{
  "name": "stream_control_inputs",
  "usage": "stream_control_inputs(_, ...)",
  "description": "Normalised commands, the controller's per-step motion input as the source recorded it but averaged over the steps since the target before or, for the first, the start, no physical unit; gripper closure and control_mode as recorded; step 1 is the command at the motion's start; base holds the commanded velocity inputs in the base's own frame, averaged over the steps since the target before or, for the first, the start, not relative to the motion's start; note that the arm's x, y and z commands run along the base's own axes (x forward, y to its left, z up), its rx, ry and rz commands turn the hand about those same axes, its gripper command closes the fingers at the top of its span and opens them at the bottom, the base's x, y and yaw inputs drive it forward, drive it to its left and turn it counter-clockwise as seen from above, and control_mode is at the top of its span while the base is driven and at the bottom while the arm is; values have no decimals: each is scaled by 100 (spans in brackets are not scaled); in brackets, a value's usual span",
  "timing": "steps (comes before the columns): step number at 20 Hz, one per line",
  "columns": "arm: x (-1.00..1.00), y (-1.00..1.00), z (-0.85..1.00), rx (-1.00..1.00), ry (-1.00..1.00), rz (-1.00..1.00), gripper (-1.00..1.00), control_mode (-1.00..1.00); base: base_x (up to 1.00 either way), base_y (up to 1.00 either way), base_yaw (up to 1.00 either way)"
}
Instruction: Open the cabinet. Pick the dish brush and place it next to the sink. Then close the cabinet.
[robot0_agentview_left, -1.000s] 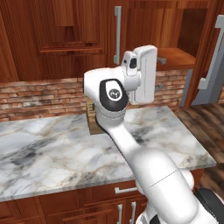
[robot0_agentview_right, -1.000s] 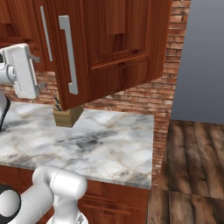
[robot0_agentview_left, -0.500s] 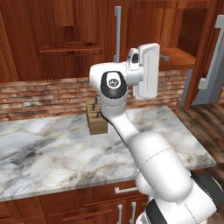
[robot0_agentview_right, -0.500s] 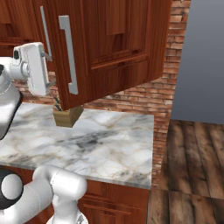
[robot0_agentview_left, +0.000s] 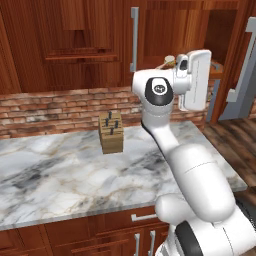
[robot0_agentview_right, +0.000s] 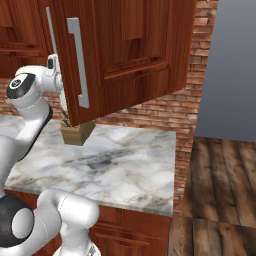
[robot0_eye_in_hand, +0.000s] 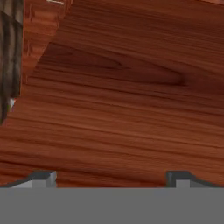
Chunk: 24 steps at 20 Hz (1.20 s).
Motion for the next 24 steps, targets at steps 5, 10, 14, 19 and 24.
stream_control_inputs(5, -13, -74, 0, 0, 1, 0, -100, -100, 0, 0, 0)
stream_control_inputs(10, -37, -72, 0, 0, 1, -2, -100, -100, 0, 0, 0)
stream_control_inputs(14, -46, -70, 0, 0, 0, -5, -100, -100, 0, 0, 0)
stream_control_inputs(19, -46, -71, 0, 0, 0, -4, -100, -100, 0, 0, 0)
stream_control_inputs(24, -31, -55, 0, 2, 0, 0, -100, -100, 0, 0, 0)
